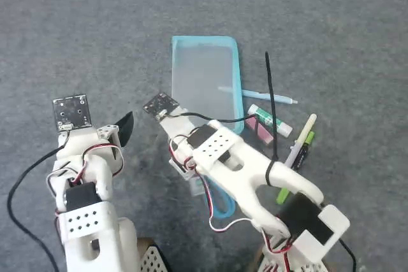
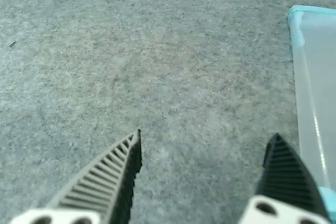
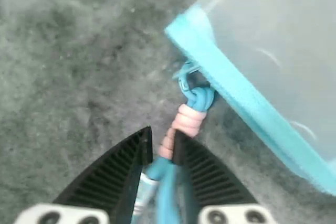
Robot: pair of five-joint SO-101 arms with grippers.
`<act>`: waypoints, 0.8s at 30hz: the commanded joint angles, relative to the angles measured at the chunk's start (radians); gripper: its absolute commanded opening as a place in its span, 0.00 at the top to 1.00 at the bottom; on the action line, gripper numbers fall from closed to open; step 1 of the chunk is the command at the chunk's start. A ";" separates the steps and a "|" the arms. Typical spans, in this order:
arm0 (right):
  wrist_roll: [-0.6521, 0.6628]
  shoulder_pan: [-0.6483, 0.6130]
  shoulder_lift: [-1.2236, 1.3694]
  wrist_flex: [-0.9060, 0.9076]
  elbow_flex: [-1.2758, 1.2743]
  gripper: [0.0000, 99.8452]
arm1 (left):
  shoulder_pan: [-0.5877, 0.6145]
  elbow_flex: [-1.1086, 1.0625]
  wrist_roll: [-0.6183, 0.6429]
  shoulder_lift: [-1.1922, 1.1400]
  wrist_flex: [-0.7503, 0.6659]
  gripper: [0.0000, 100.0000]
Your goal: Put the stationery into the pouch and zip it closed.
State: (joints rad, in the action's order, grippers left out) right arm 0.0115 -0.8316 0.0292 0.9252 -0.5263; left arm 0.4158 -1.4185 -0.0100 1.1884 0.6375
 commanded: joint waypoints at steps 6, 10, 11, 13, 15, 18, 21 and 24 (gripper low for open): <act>-0.011 0.025 -0.007 -0.030 0.055 0.82 | -0.002 0.061 0.014 -0.005 -0.040 0.65; -0.005 0.025 -0.004 -0.030 0.055 0.82 | -0.002 0.061 0.014 -0.005 -0.040 0.65; -0.005 0.025 -0.004 -0.030 0.055 0.82 | -0.002 0.061 0.014 -0.005 -0.040 0.65; -0.005 0.025 0.004 -0.031 0.055 0.82 | -0.002 0.062 0.014 -0.005 -0.038 0.65; -0.005 0.024 0.033 -0.047 0.061 0.82 | -0.002 0.062 0.014 -0.005 -0.038 0.65; -0.006 0.024 0.096 -0.090 0.061 0.82 | -0.002 0.062 0.014 -0.005 -0.037 0.65; -0.005 0.025 0.128 -0.091 0.071 0.82 | -0.002 0.062 0.014 -0.005 -0.037 0.65; -0.011 0.025 0.130 -0.054 0.086 0.91 | -0.002 0.062 0.014 -0.005 -0.037 0.65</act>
State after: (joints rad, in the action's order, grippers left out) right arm 0.0115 -0.8132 0.1580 0.8577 -0.4910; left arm 0.4143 -1.4185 -0.0100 1.1884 0.6375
